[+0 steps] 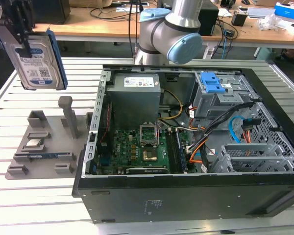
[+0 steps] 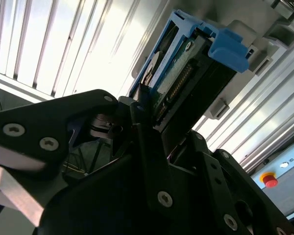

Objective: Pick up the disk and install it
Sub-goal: 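Pick up the disk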

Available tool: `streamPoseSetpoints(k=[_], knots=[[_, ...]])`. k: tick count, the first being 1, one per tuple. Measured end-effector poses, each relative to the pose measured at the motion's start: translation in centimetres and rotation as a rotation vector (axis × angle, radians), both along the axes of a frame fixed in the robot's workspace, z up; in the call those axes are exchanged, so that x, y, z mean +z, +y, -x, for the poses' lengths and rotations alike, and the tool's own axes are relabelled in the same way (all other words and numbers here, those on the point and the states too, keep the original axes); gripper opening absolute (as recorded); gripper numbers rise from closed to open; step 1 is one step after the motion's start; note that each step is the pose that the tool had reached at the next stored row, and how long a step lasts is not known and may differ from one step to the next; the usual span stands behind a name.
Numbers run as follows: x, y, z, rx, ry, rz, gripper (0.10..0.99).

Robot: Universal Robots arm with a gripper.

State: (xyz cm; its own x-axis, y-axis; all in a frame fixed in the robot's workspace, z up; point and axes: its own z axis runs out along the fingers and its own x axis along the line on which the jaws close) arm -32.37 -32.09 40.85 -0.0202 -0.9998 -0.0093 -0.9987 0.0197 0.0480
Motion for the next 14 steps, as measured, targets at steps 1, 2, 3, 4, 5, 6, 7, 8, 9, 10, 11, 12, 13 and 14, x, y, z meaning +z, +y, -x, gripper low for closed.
streamPoseSetpoints(k=[1,2,3,4,5,6,7,8,9,10,11,12,13,14], knots=[[0.16,0.04,-0.03,0.0,0.0004,0.0,0.361],[0.26,0.07,-0.05,0.0,0.0006,0.0,0.361],[0.35,0.09,-0.07,0.0,0.0009,0.0,0.361],[0.45,0.11,-0.09,0.0,0.0011,0.0,0.361],[0.56,0.14,-0.1,0.0,0.0012,0.0,0.361],[0.75,0.19,-0.14,0.0,0.0016,0.0,0.361],[0.87,0.21,-0.16,0.0,0.0018,0.0,0.361],[0.96,0.23,-0.18,0.0,0.002,0.0,0.361],[1.15,0.27,-0.22,0.0,0.0025,0.0,0.361],[1.35,0.31,-0.25,0.0,0.003,0.0,0.361],[1.48,0.33,-0.26,0.0,0.003,0.0,0.361],[1.63,0.35,-0.28,0.0,0.0033,0.0,0.361],[1.91,0.38,-0.31,0.0,0.0035,0.0,0.361],[2.14,0.42,-0.32,0.0,0.0037,0.0,0.361]])
